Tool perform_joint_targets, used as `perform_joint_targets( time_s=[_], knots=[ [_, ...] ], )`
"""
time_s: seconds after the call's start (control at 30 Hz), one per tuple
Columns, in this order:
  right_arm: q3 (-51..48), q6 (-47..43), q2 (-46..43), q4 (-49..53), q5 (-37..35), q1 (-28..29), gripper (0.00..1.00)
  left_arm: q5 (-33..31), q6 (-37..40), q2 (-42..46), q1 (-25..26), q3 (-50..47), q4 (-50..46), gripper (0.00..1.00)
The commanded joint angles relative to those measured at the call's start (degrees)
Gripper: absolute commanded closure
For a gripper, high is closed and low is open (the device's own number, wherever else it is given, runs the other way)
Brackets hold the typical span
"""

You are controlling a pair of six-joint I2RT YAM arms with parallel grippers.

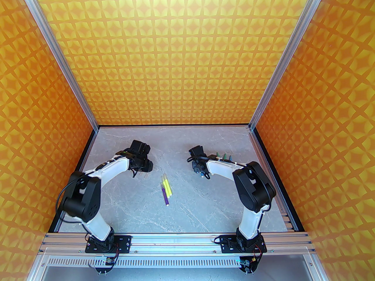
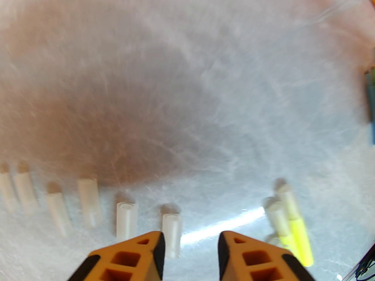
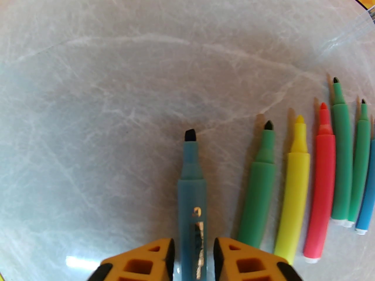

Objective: Open the pen caps

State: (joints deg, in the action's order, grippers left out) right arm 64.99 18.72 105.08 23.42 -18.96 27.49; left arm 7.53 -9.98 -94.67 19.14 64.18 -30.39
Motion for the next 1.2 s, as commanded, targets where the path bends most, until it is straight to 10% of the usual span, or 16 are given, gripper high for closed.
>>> perform_joint_targets(
  time_s=[0.0,0.4,1.17],
  knots=[
    [-0.21,-2.22,-4.71,1.48,3.49,-0.3,0.63,1.33,0.88,4.06,-0.04,-2.34,2.19,0.53],
    [2.16,-12.08,-12.1,10.61,20.71,3.53,0.5,1.35,2.23,18.21,-3.87,-14.64,12.01,0.2],
    [19.87,-0.55,5.78,23.55,21.35,20.08,0.53,0.9,3.3,27.0,-7.12,-25.66,22.4,0.15]
  ],
)
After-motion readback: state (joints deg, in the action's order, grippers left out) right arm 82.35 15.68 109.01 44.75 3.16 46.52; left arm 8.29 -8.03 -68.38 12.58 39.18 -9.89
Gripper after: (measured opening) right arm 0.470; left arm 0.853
